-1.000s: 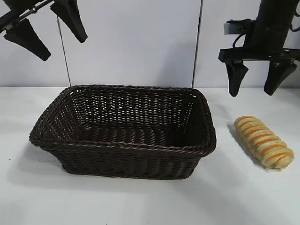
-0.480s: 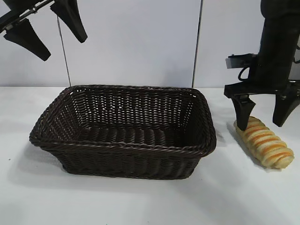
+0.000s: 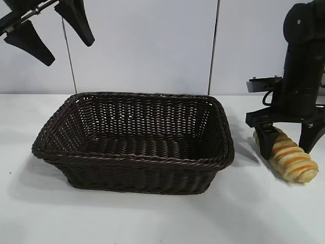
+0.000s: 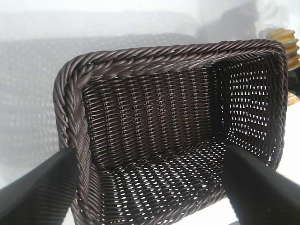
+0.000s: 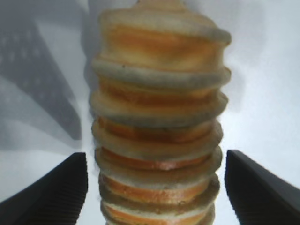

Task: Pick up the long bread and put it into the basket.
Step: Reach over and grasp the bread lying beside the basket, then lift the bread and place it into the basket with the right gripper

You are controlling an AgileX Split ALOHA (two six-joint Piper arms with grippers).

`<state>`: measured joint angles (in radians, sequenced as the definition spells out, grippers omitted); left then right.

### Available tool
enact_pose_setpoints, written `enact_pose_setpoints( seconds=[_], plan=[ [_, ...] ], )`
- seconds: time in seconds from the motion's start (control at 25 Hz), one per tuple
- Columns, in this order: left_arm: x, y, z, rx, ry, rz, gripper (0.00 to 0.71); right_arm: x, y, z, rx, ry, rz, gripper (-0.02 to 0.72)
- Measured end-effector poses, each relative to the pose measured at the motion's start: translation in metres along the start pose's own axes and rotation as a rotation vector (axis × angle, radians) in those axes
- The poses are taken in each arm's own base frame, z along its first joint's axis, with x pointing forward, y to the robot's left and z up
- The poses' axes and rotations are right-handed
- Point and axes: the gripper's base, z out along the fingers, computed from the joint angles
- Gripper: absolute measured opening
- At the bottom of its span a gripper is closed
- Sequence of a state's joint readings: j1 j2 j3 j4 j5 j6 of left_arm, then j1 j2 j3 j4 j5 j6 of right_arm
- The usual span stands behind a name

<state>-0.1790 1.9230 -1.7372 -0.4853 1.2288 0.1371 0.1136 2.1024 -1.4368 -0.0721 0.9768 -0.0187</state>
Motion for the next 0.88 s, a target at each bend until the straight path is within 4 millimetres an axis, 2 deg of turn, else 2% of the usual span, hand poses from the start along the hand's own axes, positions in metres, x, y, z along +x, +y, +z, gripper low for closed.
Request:
enact_pose_setpoints(
  seconds=[0.12, 0.28, 0.48, 0.76, 0.88],
  plan=[
    [0.0, 0.0, 0.0, 0.0, 0.0, 0.0, 0.606, 0.0, 0.0, -0.001, 0.0, 0.007, 0.001, 0.265],
    [0.0, 0.0, 0.0, 0.0, 0.0, 0.0, 0.606, -0.005, -0.001, -0.015, -0.002, 0.031, 0.007, 0.253],
    [0.0, 0.0, 0.0, 0.0, 0.0, 0.0, 0.606, -0.019, -0.001, -0.049, -0.037, -0.008, 0.031, 0.252],
    [0.0, 0.0, 0.0, 0.0, 0.0, 0.0, 0.606, -0.035, -0.003, -0.115, -0.052, -0.195, 0.045, 0.252],
    [0.0, 0.0, 0.0, 0.0, 0.0, 0.0, 0.606, -0.035, -0.003, -0.129, -0.065, -0.237, 0.048, 0.252]
  ],
)
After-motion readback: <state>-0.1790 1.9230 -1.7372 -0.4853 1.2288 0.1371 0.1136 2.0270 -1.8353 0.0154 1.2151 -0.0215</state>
